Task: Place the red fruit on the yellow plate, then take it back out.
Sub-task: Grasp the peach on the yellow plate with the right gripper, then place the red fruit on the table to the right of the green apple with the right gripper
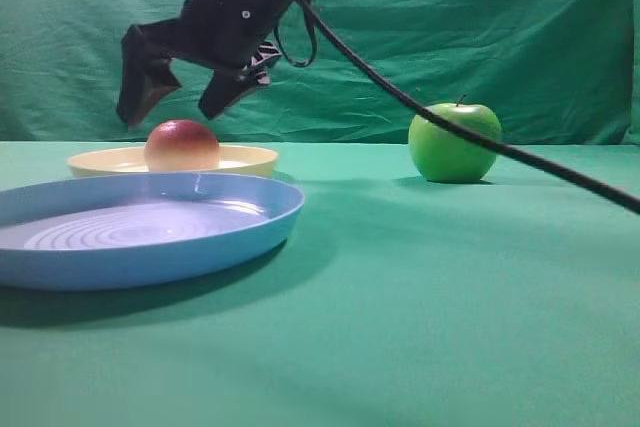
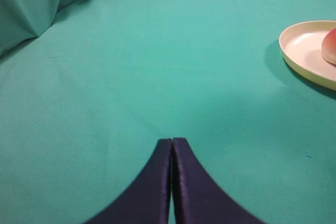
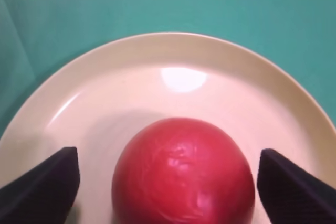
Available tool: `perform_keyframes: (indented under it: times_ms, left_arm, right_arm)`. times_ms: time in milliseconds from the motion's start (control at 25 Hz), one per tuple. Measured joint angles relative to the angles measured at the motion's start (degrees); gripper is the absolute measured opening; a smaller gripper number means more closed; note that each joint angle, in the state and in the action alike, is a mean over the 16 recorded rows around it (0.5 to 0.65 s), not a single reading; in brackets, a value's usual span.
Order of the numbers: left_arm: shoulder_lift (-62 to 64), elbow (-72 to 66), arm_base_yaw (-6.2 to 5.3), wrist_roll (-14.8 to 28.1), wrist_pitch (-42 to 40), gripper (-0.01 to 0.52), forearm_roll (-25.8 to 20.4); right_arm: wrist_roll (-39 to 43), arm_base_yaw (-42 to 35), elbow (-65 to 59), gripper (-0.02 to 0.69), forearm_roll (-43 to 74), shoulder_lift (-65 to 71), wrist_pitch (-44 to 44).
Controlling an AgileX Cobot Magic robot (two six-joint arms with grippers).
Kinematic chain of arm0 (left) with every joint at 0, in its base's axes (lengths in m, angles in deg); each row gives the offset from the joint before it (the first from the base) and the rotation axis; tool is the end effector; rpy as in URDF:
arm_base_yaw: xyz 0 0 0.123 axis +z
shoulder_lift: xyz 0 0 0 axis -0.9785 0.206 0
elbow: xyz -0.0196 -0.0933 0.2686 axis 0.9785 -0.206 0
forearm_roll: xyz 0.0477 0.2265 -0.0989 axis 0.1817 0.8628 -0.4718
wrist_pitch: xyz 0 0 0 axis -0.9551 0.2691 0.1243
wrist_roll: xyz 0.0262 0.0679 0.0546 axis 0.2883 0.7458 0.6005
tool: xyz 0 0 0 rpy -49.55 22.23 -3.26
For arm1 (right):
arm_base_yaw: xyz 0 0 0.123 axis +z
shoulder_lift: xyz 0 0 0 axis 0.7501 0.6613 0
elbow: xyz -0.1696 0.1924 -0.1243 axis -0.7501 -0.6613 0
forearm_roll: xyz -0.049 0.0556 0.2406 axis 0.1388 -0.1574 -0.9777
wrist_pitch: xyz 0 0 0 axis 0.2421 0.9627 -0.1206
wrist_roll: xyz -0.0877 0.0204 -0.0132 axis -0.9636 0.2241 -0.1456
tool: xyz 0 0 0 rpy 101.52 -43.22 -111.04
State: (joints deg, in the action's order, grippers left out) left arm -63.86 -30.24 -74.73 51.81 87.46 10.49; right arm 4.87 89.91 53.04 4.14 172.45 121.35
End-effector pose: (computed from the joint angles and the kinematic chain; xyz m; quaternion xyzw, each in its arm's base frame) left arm 0.0508 0.0138 0.1777 -0.0701 0.7913 0.0568 0.6047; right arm 0.3920 0.3784 0.1631 -0.5243 0.7565 0.1920 0.3406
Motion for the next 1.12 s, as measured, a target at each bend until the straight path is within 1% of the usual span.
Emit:
perform_keyframes:
  times_ms: [80,320,480,600,720,1120]
  left_arm:
    - [0.0,0.0,0.00,0.0,0.0,0.000,0.0]
    - [0.0,0.0,0.00,0.0,0.0,0.000,0.0]
    - [0.0,0.0,0.00,0.0,0.0,0.000,0.0]
    - [0.0,0.0,0.00,0.0,0.0,0.000,0.0]
    - [0.0,0.0,0.00,0.0,0.0,0.000,0.0]
    - [0.0,0.0,0.00,0.0,0.0,0.000,0.0]
  right_arm:
    - [0.0,0.0,0.0,0.546,0.0,0.4,-0.3]
    - [0.0,-0.2,0.1,0.378,0.0,0.7,0.3]
    - [1.2,-0.9,0.1,0.267,0.1,-0.9,2.7]
    - [2.8,-1.8,0.2,0.211,0.3,-3.5,6.0]
    - [5.5,-3.0,0.2,0.186,0.8,-7.1,10.4]
    - [20.9,-8.1,0.2,0.181,8.9,-23.5,28.3]
